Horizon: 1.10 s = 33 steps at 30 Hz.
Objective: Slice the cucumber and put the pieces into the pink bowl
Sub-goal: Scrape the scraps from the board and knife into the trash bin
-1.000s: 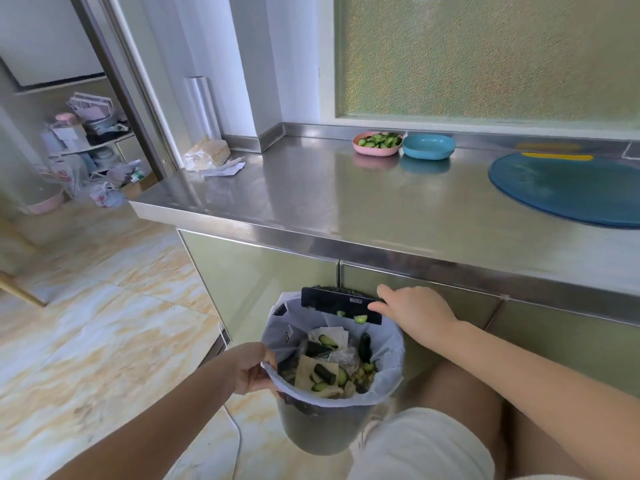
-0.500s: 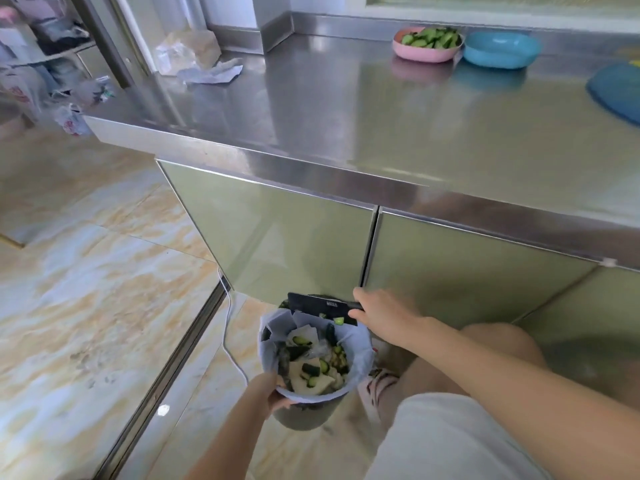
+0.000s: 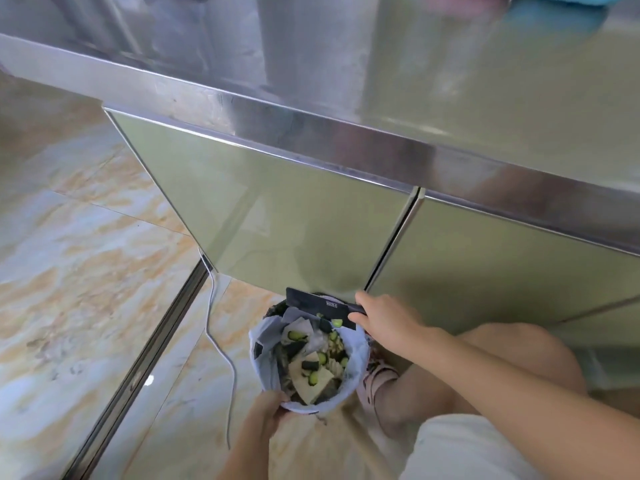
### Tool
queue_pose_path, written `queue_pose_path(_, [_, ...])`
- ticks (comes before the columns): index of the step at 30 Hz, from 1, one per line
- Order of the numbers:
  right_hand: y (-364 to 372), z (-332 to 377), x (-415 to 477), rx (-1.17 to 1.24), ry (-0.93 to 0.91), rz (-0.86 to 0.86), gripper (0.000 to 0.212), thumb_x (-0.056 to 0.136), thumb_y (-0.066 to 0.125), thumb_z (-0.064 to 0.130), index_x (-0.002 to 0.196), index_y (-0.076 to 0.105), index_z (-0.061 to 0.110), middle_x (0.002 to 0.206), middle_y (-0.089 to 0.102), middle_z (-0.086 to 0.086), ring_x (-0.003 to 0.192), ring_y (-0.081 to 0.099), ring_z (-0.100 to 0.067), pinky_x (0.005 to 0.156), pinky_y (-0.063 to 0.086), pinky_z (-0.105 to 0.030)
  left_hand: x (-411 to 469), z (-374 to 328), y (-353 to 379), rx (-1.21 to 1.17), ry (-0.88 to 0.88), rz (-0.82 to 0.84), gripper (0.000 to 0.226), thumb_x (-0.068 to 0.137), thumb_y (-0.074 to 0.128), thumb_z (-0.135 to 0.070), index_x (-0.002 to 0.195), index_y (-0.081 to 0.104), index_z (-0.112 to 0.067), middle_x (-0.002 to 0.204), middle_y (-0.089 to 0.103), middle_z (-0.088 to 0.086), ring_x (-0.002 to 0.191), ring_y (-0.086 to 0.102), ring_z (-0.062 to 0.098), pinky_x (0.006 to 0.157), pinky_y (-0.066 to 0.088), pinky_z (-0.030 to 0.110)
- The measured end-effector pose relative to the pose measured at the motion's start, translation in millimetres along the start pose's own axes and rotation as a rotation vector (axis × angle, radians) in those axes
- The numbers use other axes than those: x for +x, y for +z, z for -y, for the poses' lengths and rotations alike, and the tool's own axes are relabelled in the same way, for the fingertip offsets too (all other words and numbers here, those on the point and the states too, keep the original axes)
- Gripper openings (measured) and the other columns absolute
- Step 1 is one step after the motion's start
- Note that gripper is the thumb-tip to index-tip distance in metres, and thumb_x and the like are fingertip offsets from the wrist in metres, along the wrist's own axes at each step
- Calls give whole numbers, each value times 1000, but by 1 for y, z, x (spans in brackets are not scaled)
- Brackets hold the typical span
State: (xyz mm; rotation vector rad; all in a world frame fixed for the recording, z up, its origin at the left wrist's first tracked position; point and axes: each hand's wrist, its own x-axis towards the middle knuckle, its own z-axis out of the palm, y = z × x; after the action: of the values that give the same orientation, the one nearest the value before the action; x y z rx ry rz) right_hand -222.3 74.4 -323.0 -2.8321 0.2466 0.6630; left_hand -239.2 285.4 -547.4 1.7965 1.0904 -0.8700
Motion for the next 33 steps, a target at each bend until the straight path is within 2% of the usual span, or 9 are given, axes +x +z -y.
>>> queue_pose_path(2, [0,1,-1,8,-3,-1,24,102,39,35,91,35,14,65,40,2,57,40,-20,48,22,-31,-24,-23,-6,-42,-98,265,24,95,36,8,111,50,-1,95,56,12,84,55,29,67,48,36])
queue_pose_path(4, [0,0,-1,24,-7,-13,24,102,39,35,91,36,14,67,42,1,60,43,-23,48,23,-31,-25,-31,-21,-257,-67,293,13,96,38,3,96,52,2,79,50,10,68,50,25,51,47,34])
queue_pose_path(6, [-1,0,-2,38,2,-11,24,102,40,35,92,37,13,66,42,1,63,44,-24,48,23,-31,-28,-37,-24,-246,-50,279,14,97,40,-1,89,51,2,79,51,11,68,50,27,51,46,36])
queue_pose_path(9, [-4,5,-4,59,23,19,24,102,39,35,92,39,12,70,45,-1,67,46,-25,48,22,-31,-44,-62,-40,-96,21,252,24,93,45,-5,115,50,4,108,57,18,93,57,36,69,47,40])
queue_pose_path(12, [-8,12,-10,123,64,68,25,102,38,32,88,38,12,72,43,-1,72,46,-25,48,23,-29,-62,-84,-50,194,357,-10,61,90,45,-8,145,19,0,150,19,25,134,28,41,102,38,47])
queue_pose_path(14, [-12,16,-17,151,88,97,27,103,37,31,82,35,14,71,40,0,75,45,-25,49,25,-30,-97,-84,-44,339,806,-170,75,87,43,-5,149,0,-5,156,-3,18,143,2,36,113,24,47])
queue_pose_path(18, [-19,24,-32,180,140,96,35,103,36,31,73,29,15,86,50,-9,79,43,-26,64,32,-32,-153,-59,-16,565,1417,-260,90,74,49,-5,151,1,-14,157,-4,12,144,-10,27,117,9,44])
queue_pose_path(26, [-34,32,-58,207,144,13,42,103,33,31,66,17,21,111,60,-17,84,47,-29,69,33,-31,-176,-43,7,748,1368,-380,116,52,58,-3,151,0,-21,155,-2,17,140,6,41,105,25,58])
queue_pose_path(33, [-46,26,-77,185,63,-47,43,103,34,33,66,15,22,67,34,1,75,42,-27,51,28,-31,-185,-51,1,726,1362,-448,107,61,65,-5,151,8,-19,154,11,21,140,7,42,105,27,57])
